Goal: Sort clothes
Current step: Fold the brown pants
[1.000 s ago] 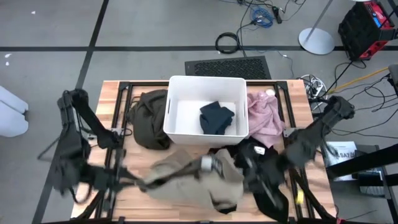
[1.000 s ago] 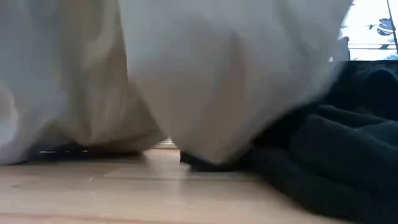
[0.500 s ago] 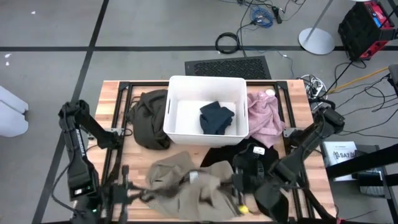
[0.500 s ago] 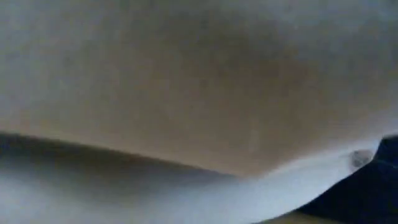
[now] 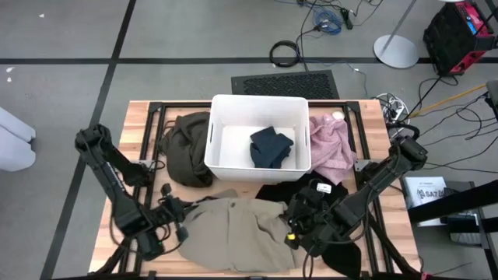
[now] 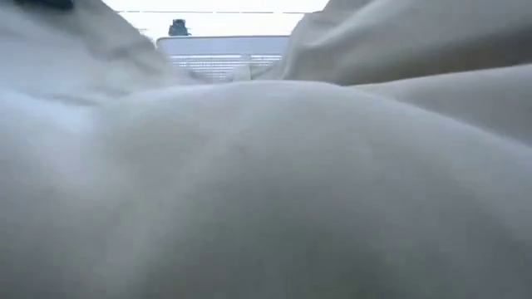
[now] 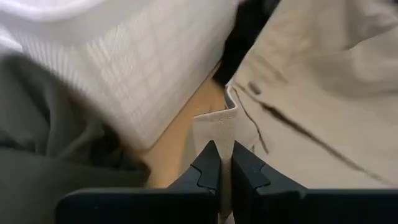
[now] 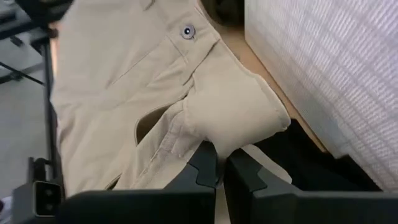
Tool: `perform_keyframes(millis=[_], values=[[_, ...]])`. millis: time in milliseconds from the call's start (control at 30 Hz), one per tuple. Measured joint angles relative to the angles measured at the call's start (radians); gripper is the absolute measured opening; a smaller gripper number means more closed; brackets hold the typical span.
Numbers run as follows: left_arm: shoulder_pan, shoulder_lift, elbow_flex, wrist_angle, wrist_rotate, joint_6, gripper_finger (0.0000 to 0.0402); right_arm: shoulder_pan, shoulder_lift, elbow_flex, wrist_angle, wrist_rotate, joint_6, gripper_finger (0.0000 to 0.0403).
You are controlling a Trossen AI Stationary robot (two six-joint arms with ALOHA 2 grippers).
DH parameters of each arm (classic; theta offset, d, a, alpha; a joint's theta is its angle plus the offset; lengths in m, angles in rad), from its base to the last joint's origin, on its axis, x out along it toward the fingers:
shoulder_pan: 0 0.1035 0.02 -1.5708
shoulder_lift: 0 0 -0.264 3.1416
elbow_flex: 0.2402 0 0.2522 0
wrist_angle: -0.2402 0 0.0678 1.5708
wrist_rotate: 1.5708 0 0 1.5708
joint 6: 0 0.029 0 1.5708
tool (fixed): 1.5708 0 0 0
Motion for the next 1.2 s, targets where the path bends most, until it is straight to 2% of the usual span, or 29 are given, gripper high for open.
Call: perform_keyframes(millis=[233,333,467,600,700,867,933,1067,1200], values=[[0.094,0.001,-0.115,0.072,0.109,0.000,0.0018,-0.021,0.031,0.000,-0.057,-0.028,0.104,0.0000],[0.129,0.001,-0.157,0.098,0.173,0.000,0.0018,-0.044,0.043,0.000,-0.076,-0.080,0.132,0.0000],[0.154,0.001,-0.198,0.124,0.192,0.001,0.0018,-0.075,0.052,0.000,-0.078,-0.170,0.145,0.0000],[0.163,0.001,-0.202,0.126,0.192,0.003,0.0021,-0.087,0.050,0.000,-0.078,-0.208,0.168,0.0011],[0.164,0.001,-0.202,0.148,0.208,0.111,0.0040,-0.087,0.038,0.000,-0.078,-0.242,0.184,0.0036],[0.164,0.000,-0.169,0.181,0.238,0.257,0.0109,-0.085,0.027,0.000,-0.077,-0.367,0.206,0.0104],[0.165,0.000,-0.140,0.142,0.231,0.268,0.0138,-0.080,0.027,0.000,-0.077,-0.414,0.239,0.0133],[0.165,-0.020,-0.070,0.053,0.176,0.264,0.0177,-0.062,0.027,0.000,-0.078,-0.463,0.306,0.0182],[0.163,-0.051,-0.012,0.037,0.081,0.304,0.0186,-0.040,0.027,0.000,-0.081,-0.464,0.353,0.0213]])
